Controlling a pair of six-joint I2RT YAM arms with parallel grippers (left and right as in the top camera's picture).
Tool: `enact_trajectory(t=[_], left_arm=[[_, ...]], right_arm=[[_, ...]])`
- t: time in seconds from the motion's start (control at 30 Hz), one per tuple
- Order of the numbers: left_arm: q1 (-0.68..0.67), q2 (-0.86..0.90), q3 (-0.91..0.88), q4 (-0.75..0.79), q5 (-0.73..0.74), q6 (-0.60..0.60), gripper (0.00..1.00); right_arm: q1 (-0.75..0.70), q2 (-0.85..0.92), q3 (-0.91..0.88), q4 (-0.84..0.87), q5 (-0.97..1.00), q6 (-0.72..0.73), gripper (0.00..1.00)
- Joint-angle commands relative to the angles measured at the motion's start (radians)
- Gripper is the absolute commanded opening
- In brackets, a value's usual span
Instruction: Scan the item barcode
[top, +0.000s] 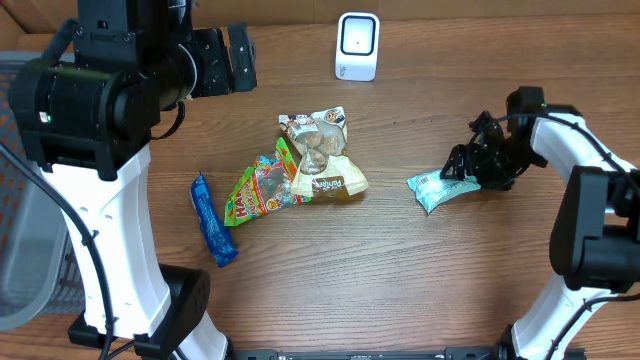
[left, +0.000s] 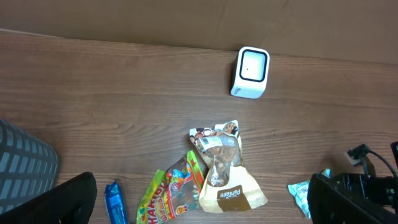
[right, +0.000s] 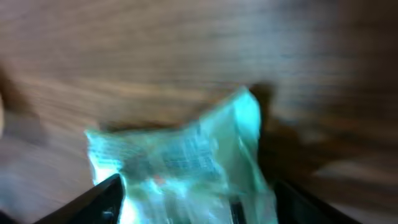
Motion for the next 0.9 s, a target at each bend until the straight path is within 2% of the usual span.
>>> enact_trajectory(t=[0.0, 0.13, 0.3, 0.47, 0.67, 0.87], left_arm=[[-0.002, -0.002, 0.001, -0.001, -0.005, -0.002, 1.00], [-0.002, -0.002, 0.001, -0.001, -0.005, -0.002, 1.00], [-0.002, -0.002, 0.001, -0.001, -0.005, -0.002, 1.00], [-0.002, -0.002, 0.001, -0.001, -0.005, -0.002, 1.00], [-0.002, -0.002, 0.001, -0.001, -0.005, -0.002, 1.00], [-0.002, -0.002, 0.001, -0.001, -0.005, -0.002, 1.00]], right_arm=[[-0.002, 0.009, -0.063, 0.060, -0.127, -0.003, 0.70], [-0.001, 0.009, -0.123, 0.127, -0.134, 0.024, 0.59], [-0.001, 0.009, -0.140, 0.148, -0.142, 0.034, 0.20], [-0.001, 0.009, -0.139, 0.169, -0.222, 0.033, 0.04], [-0.001, 0.004, -0.079, 0.130, -0.325, 0.033, 0.04], [0.002, -0.026, 0.072, 0.039, -0.273, 0.053, 0.04]])
